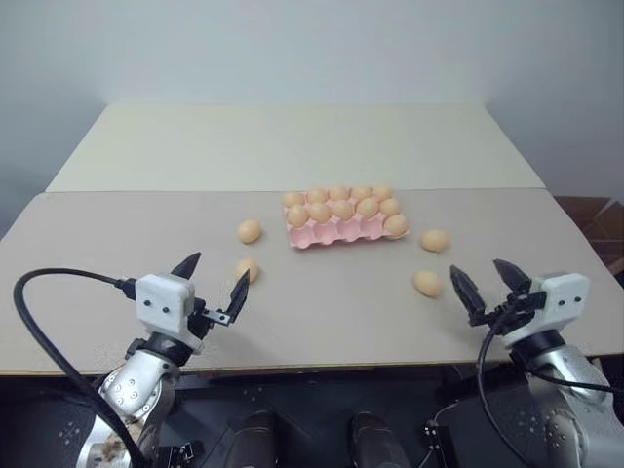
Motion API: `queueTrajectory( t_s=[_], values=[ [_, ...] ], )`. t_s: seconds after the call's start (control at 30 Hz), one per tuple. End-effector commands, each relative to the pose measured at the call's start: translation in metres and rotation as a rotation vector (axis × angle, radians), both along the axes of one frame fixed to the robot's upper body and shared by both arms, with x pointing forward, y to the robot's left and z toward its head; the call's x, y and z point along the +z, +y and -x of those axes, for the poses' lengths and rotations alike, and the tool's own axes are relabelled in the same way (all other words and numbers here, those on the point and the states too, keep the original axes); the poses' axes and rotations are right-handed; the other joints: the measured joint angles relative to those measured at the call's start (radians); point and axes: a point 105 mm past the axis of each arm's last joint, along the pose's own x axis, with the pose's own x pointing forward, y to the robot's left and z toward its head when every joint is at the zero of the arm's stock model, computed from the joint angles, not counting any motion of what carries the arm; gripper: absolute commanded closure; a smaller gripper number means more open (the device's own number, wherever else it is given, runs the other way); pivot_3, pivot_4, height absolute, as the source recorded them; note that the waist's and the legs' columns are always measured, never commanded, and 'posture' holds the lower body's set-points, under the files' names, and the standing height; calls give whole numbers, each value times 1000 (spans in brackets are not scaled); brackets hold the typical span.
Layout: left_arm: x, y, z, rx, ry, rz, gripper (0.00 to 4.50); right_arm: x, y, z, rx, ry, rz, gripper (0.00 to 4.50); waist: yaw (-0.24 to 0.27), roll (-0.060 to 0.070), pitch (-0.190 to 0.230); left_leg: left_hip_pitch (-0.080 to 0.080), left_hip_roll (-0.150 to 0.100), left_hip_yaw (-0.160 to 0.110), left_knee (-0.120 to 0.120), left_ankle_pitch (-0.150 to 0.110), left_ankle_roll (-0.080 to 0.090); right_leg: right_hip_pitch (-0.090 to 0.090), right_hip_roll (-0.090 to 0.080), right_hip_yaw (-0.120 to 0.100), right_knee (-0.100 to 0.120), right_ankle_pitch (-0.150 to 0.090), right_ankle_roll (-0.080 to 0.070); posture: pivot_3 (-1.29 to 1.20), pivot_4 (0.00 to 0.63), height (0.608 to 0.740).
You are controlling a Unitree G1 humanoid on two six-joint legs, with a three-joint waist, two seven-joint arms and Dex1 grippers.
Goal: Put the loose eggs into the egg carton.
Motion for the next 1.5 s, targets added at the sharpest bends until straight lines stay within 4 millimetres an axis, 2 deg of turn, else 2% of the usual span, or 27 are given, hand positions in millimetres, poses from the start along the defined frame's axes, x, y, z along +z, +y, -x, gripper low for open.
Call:
queueTrajectory(
  t_s=[0.03,0.3,0.5,0.73,0.87,1.0,1.23,1.5],
  values=[
    [8,-6,3,-82,-16,-13,0,17,11,12,100,-26,13,49,1,0,0,0,0,0,0,0,0,0,0,0,0,0,-1,0,150,740],
    [12,-13,5,-193,-15,-85,0,10,31,26,255,41,39,49,2,0,0,0,0,0,0,0,0,0,0,0,0,-2,-4,0,150,740],
    [12,-28,10,-378,30,-154,0,7,28,27,253,82,60,49,3,0,0,0,0,0,0,0,0,0,0,0,0,-2,-4,0,150,740],
    [14,-35,1,-558,91,-191,0,10,32,32,248,140,133,49,4,0,0,0,0,1,0,0,0,0,0,0,0,-2,-4,0,150,740],
    [11,-41,-1,-653,130,-205,0,10,35,16,174,171,248,49,0,-1,0,0,0,1,0,0,0,0,0,0,0,-2,-2,0,150,740],
    [10,-53,-3,-754,135,-230,0,10,23,-10,58,193,303,49,3,-1,0,1,0,1,0,0,0,0,1,0,0,-1,-2,0,150,740],
    [6,-66,-8,-814,116,-273,0,-3,15,-30,70,309,346,49,5,-1,0,-3,-1,0,0,0,0,-1,0,0,-2,0,1,0,150,740],
    [2,-70,-14,-833,113,-280,0,-24,20,-45,152,384,362,49,3,-1,0,-2,-1,0,0,0,0,-1,0,0,-1,0,1,0,150,740]
  ],
)
